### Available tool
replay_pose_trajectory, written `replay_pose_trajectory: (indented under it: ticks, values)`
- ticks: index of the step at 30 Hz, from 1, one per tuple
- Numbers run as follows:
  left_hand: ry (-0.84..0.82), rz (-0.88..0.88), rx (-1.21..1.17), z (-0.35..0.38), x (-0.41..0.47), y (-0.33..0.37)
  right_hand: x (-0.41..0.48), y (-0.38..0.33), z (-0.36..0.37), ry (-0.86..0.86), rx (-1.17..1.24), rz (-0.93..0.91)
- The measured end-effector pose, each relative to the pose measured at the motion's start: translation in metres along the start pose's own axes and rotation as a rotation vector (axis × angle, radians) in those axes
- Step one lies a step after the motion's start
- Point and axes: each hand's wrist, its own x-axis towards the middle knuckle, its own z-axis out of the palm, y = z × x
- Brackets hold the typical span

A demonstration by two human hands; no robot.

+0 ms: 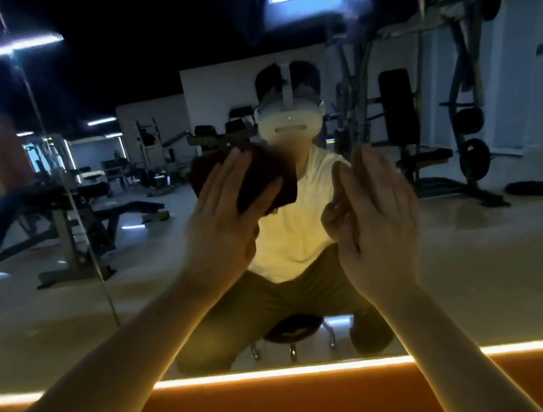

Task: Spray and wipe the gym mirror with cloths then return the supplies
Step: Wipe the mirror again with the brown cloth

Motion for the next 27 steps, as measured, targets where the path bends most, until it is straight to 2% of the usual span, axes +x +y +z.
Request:
replay_pose_trajectory:
  ticks: [2,6,9,12,15,18,20,24,27]
  values:
    - [0.018,-0.059,-0.094,0.005,-0.008,0.025,0.004,-0.003,0.002,-0.028,0.006,-0.03]
    - [-0.192,0.227,-0.1,0.011,-0.034,0.038,0.018,-0.01,-0.001,-0.095,-0.004,-0.062]
    - [-0.166,0.35,0.009,-0.005,-0.001,0.016,0.041,-0.01,-0.007,-0.078,-0.019,-0.116]
    - [-0.114,0.201,0.038,-0.021,0.064,-0.021,0.081,-0.008,-0.012,-0.036,-0.04,-0.167]
    - [0.012,0.015,0.037,-0.033,0.125,-0.056,0.124,-0.01,-0.017,-0.014,-0.075,-0.183]
    - [0.051,-0.031,0.015,-0.031,0.138,-0.048,0.156,-0.017,-0.024,-0.005,-0.168,-0.142]
    - [-0.016,0.103,-0.015,-0.025,0.116,-0.035,0.175,-0.02,-0.027,-0.054,-0.253,-0.079]
    - [-0.244,0.517,0.088,-0.031,0.071,-0.039,0.196,-0.021,-0.025,-0.155,-0.349,0.03]
    - [-0.249,0.494,0.156,-0.04,0.093,-0.064,0.195,-0.02,-0.025,-0.224,-0.409,0.03]
